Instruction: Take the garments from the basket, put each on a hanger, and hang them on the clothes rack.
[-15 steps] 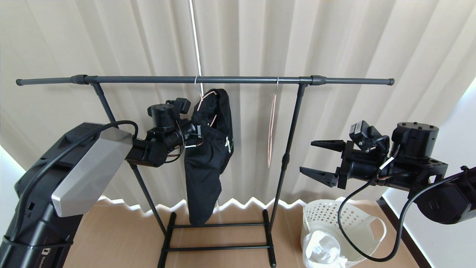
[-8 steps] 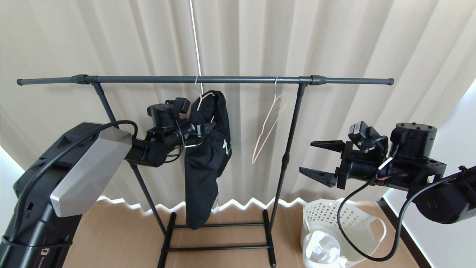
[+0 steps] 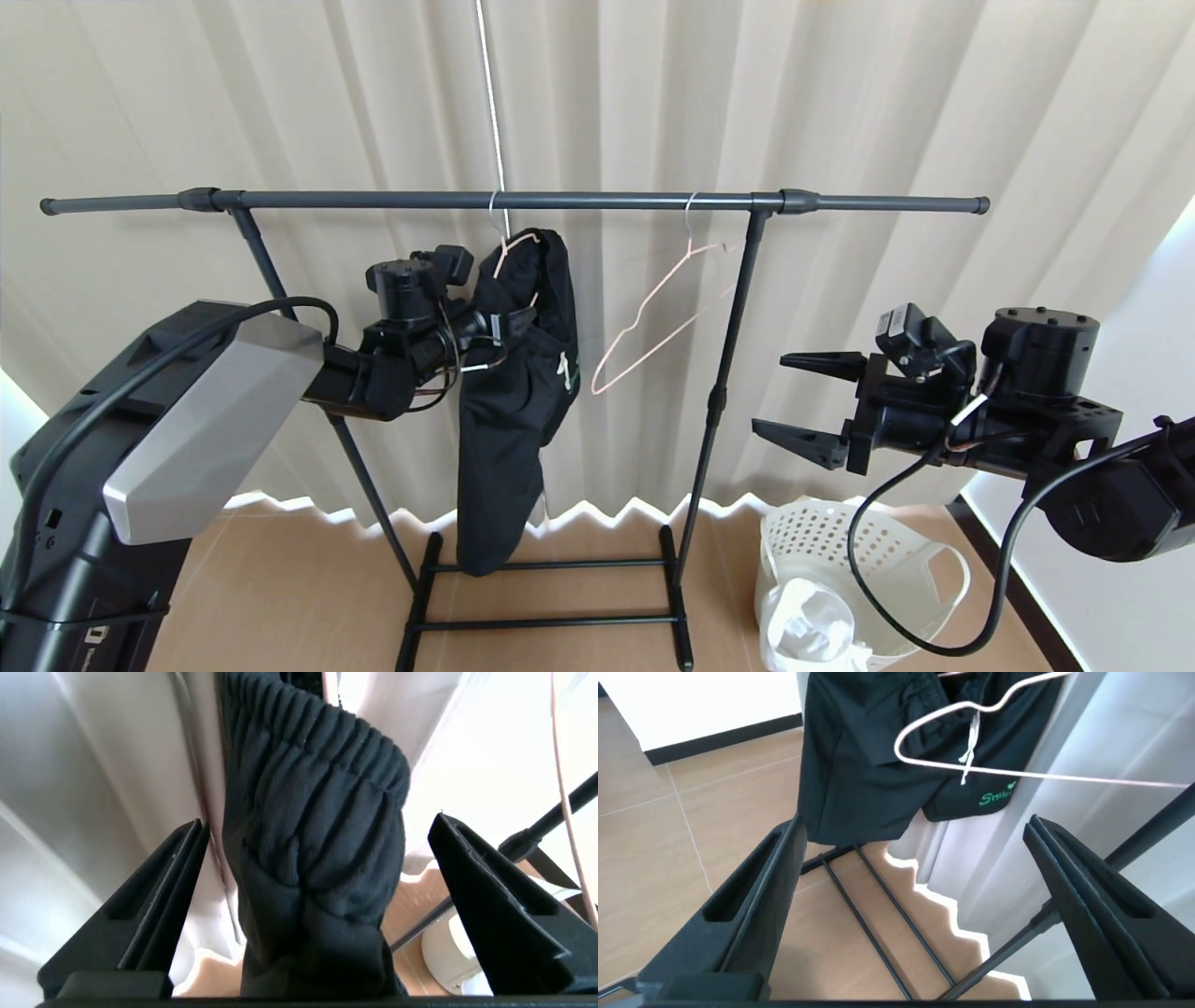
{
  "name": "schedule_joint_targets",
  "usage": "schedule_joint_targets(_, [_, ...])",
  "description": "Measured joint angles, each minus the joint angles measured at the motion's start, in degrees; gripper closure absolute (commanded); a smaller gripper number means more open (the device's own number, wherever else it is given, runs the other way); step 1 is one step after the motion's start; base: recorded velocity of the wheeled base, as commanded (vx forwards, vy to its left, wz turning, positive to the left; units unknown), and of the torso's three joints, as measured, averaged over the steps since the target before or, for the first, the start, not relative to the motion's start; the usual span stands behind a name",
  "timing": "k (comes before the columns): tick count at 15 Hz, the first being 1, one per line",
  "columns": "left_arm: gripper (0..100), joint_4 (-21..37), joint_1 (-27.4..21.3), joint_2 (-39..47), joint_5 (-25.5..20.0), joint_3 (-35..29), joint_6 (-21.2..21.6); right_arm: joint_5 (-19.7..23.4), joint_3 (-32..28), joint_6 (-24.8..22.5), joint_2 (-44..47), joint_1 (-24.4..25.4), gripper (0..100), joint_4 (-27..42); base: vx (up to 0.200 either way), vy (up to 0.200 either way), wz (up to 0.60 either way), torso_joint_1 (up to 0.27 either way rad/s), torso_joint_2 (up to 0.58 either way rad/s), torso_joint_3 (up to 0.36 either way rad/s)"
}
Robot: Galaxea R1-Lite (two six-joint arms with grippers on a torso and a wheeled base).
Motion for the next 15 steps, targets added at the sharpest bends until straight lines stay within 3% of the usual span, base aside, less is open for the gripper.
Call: schedule_joint_targets(15, [0, -0.6, 0.0, -13.2, 0.0, 17.0, 0.3, 0.0, 1.0, -0.2, -2.1, 0.1, 0, -0.1, 0.000, 0.000, 0.00, 0.000, 0.00, 0.000])
